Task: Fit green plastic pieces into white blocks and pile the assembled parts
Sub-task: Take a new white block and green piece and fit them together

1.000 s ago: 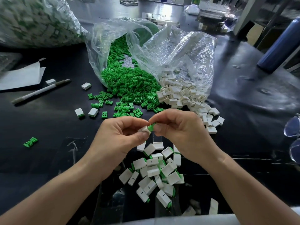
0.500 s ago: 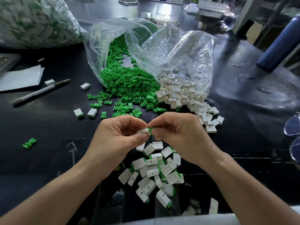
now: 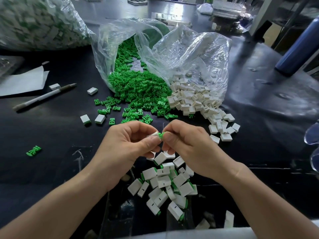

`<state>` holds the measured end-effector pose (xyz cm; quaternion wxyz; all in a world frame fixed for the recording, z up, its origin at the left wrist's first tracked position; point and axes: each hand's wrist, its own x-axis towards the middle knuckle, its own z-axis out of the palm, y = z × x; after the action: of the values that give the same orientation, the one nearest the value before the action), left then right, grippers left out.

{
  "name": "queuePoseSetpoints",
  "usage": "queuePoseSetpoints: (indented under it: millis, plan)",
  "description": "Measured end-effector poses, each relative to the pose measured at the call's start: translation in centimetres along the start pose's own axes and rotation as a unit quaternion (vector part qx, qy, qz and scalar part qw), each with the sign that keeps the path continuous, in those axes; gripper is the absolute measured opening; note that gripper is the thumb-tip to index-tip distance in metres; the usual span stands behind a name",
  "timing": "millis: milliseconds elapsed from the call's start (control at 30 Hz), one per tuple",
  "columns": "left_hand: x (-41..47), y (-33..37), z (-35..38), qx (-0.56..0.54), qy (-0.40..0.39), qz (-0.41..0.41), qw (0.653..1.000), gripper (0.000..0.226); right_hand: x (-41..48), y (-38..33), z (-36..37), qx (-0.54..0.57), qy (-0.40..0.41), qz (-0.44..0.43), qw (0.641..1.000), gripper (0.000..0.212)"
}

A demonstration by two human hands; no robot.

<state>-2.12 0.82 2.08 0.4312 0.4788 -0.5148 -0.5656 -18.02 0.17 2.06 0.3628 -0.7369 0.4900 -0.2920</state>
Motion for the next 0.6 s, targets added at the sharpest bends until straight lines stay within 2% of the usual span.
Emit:
queuePoseSetpoints:
  millis: [133,333,500,600]
  plan:
    - [-0.01,-0.01,0.00,0.010,-0.002,0.004,1.000,0.013,-0.19,-0.15,0.01,-0.022,-0.012,-0.010,1.000,0.022]
    - [-0.02,0.08,-0.16,-0.025,-0.009,-0.017,1.000,0.022,-0.25,-0.27,0.07,-0.038,-0.001,-0.036,0.999,0.018]
    - [-0.27,-0.06,-0.14,0.052,-0.021,0.033,0.998,0.005,-0.36,-0.27,-0.43,-0.108,-0.023,-0.053,0.992,0.018]
    - [-0.37,-0.25,-0.24,0.072,-0.023,0.045,0.996,0.009,-0.44,-0.38,-0.48,-0.166,-0.037,-0.073,0.983,0.016]
